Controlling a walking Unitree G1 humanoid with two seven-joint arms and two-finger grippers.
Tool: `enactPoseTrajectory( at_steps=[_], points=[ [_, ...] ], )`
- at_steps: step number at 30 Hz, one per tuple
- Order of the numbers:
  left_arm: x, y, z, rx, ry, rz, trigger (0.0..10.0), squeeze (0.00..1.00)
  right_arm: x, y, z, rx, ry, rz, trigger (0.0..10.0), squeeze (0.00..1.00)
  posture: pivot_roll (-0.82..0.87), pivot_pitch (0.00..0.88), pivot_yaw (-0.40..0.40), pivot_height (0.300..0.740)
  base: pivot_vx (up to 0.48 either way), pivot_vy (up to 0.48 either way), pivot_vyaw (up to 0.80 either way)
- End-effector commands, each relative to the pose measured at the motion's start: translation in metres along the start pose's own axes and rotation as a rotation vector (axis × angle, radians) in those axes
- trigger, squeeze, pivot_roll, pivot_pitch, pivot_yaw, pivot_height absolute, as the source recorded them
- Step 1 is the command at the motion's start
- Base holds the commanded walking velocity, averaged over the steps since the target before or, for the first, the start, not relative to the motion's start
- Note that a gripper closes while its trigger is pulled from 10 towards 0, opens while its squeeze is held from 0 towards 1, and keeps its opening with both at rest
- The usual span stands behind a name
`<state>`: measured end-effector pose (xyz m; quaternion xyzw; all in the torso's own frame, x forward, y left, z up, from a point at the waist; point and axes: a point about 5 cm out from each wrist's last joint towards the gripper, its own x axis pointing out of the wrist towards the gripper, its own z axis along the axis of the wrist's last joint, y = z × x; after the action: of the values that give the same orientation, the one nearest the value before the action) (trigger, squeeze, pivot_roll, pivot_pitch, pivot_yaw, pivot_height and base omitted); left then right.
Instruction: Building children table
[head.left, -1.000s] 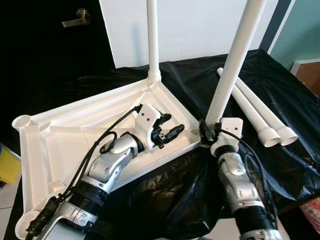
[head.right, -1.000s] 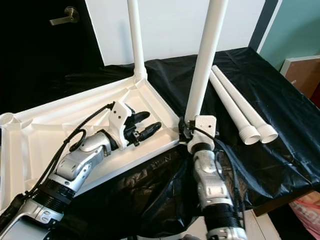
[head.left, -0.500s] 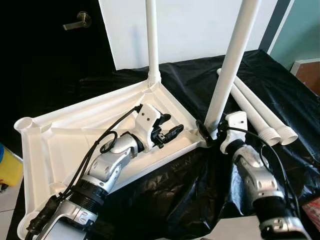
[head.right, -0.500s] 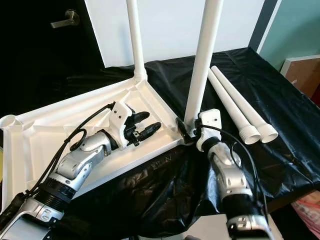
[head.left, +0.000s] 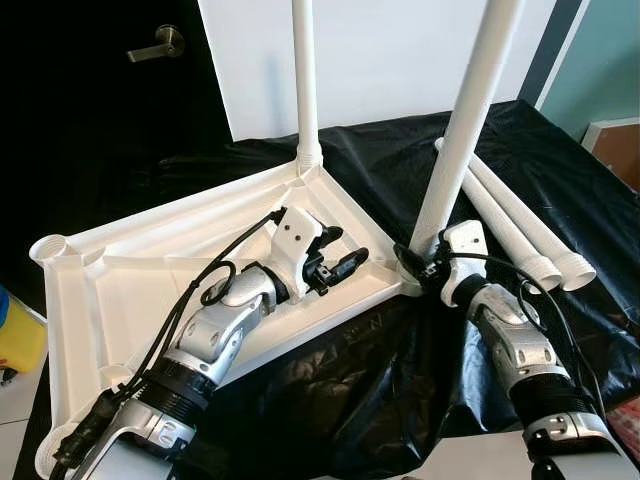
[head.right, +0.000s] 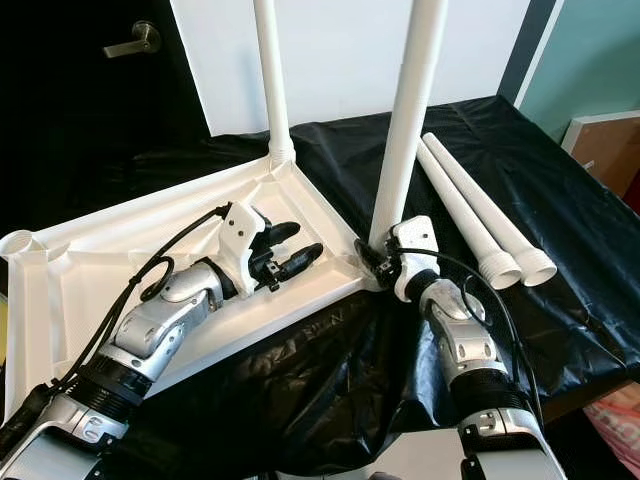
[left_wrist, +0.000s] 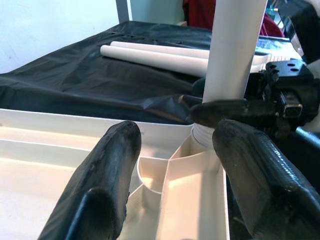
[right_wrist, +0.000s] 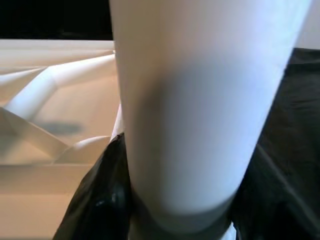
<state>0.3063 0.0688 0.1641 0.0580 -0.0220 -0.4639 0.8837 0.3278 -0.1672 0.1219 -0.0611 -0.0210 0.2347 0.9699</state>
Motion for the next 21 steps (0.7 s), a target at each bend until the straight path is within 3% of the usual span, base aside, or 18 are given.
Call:
enactPoseTrajectory(
  at_steps=[1, 3, 4, 6, 13, 21],
  points=[
    [-0.002, -0.013, -0.004, 0.012, 0.012, -0.193, 10.0, 0.00, -0.003, -0.001, -0.009, -0.020, 0.042, 0.005, 0.0, 0.00, -0.03, 0.000, 0.021, 0.740, 0.000, 0.000, 0.00],
    [-0.002, -0.014, -0.004, 0.014, 0.015, -0.196, 10.0, 0.00, -0.004, -0.002, -0.010, -0.021, 0.047, -0.004, 0.0, 0.00, -0.03, 0.000, 0.022, 0.740, 0.000, 0.000, 0.00],
    [-0.002, -0.015, -0.006, 0.020, 0.021, -0.196, 10.0, 0.00, -0.005, -0.004, -0.013, -0.030, 0.061, -0.035, 2.2, 0.00, -0.03, 0.000, 0.022, 0.740, 0.000, 0.000, 0.00],
    [-0.002, -0.015, -0.008, 0.026, 0.030, -0.196, 10.0, 0.00, -0.007, -0.007, -0.016, -0.031, 0.078, -0.093, 10.0, 0.00, -0.03, 0.000, 0.022, 0.740, 0.000, 0.000, 0.00],
    [-0.004, -0.017, -0.012, 0.031, 0.052, -0.193, 10.0, 0.00, -0.007, -0.003, -0.017, 0.029, 0.074, -0.228, 10.0, 0.00, -0.03, 0.000, 0.022, 0.740, 0.000, 0.000, 0.00],
    [-0.004, -0.019, -0.014, 0.032, 0.059, -0.187, 10.0, 0.00, -0.008, 0.012, -0.021, 0.149, 0.076, -0.492, 10.0, 0.00, -0.03, 0.008, 0.014, 0.740, 0.000, 0.000, 0.00]
  ],
)
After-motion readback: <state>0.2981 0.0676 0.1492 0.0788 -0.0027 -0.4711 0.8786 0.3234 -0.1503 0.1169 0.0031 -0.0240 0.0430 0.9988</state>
